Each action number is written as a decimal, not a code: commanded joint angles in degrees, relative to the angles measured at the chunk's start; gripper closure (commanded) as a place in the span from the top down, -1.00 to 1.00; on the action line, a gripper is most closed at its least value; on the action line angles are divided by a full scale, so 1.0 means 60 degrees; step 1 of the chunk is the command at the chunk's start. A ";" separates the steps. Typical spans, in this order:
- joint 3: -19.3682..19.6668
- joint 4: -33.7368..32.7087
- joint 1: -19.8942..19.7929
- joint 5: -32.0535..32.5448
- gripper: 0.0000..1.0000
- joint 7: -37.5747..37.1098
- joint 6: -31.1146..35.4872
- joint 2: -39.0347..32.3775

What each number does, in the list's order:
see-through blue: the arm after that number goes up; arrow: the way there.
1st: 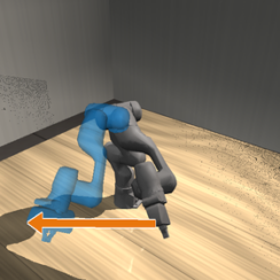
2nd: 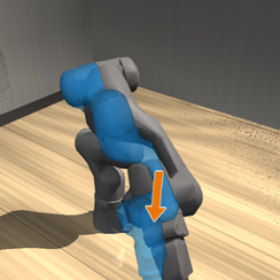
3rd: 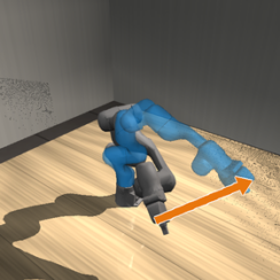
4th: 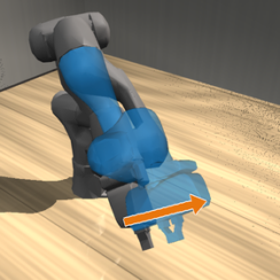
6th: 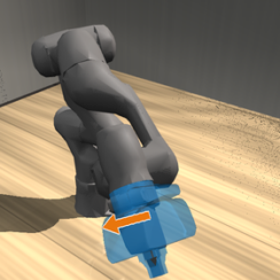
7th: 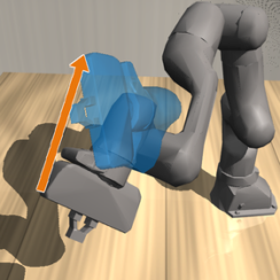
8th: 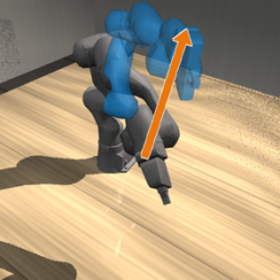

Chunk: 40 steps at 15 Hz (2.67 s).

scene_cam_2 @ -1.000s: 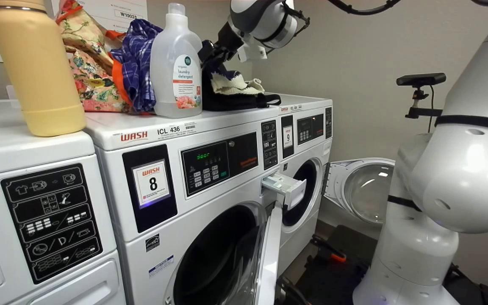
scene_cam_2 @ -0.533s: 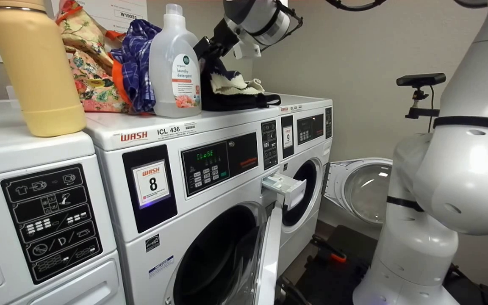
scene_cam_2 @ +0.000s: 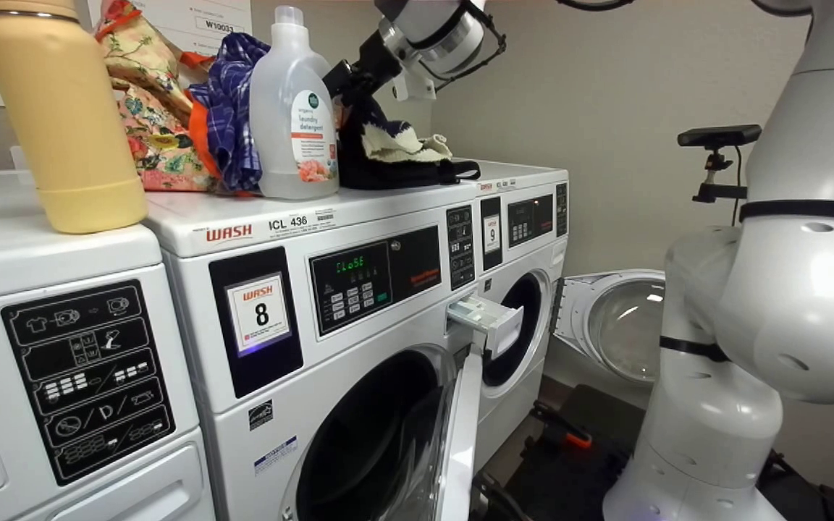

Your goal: Pour some detergent into the washing machine drawer in the middle

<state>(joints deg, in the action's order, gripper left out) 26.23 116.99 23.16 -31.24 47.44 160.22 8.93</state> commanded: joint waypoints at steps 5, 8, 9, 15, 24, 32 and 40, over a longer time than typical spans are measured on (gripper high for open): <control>0.0562 -0.0532 0.0372 -0.1943 -0.46 0.1706 -0.1147 -0.0199; 0.0644 -0.0532 0.0348 -0.2420 -0.90 0.2052 -0.1493 -0.0178; 0.0685 -0.0522 0.0352 -0.2573 -0.91 0.2235 -0.1523 -0.0188; 0.0583 -0.0408 0.0098 -0.2664 -0.88 0.1224 -0.1086 -0.0137; -0.1869 -0.0072 -0.2542 0.0086 -0.88 -0.3525 -0.1295 0.1339; -0.3362 0.0189 -0.4820 0.4046 -0.88 -0.7680 -0.2591 0.2916; -0.3405 0.0540 -0.6716 0.6397 -0.88 -0.9959 -0.5130 0.4189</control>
<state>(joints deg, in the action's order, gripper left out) 6.00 118.75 -13.92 4.56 -7.38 131.59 30.06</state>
